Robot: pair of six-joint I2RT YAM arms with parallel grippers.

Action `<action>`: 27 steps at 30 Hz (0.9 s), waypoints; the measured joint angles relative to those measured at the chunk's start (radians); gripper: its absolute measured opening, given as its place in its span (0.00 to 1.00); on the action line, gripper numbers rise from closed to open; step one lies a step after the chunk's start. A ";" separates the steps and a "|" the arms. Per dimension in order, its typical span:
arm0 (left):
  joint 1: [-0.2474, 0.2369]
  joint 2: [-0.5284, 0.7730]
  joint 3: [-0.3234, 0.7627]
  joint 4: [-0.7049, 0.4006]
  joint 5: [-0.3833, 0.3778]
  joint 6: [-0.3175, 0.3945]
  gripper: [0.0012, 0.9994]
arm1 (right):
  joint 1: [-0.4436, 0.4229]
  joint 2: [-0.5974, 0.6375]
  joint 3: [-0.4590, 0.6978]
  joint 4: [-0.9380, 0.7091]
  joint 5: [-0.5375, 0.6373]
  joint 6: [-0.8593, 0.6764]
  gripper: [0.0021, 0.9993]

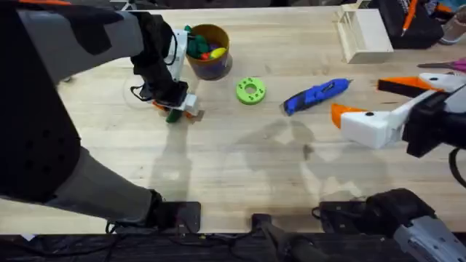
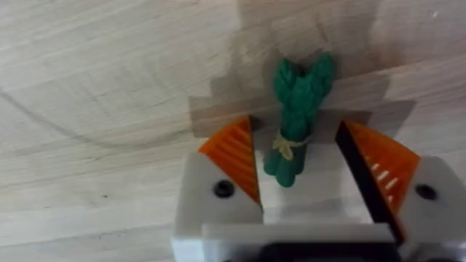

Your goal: Pick up the gripper from the table and insert it into the empty holder that is missing its gripper. Then pick up a screw, insert it into the mounting hole, and use the screwdriver to tighten it. Finally, clean up the table by picking up the vegetable and placing it into the bucket.

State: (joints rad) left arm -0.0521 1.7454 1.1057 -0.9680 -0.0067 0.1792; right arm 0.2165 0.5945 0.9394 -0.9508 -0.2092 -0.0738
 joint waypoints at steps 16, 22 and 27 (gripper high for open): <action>0.000 -0.007 -0.006 0.004 -0.010 0.000 0.03 | 0.000 0.000 0.000 0.000 0.000 0.000 0.99; 0.000 -0.007 0.000 -0.045 -0.017 0.000 0.03 | 0.000 0.000 0.000 0.000 0.000 0.000 0.99; 0.000 -0.029 0.041 -0.087 -0.018 0.000 0.03 | 0.000 0.000 0.000 0.000 0.000 0.000 0.99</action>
State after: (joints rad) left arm -0.0517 1.7161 1.1463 -1.0548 -0.0250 0.1787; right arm 0.2165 0.5943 0.9394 -0.9508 -0.2092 -0.0738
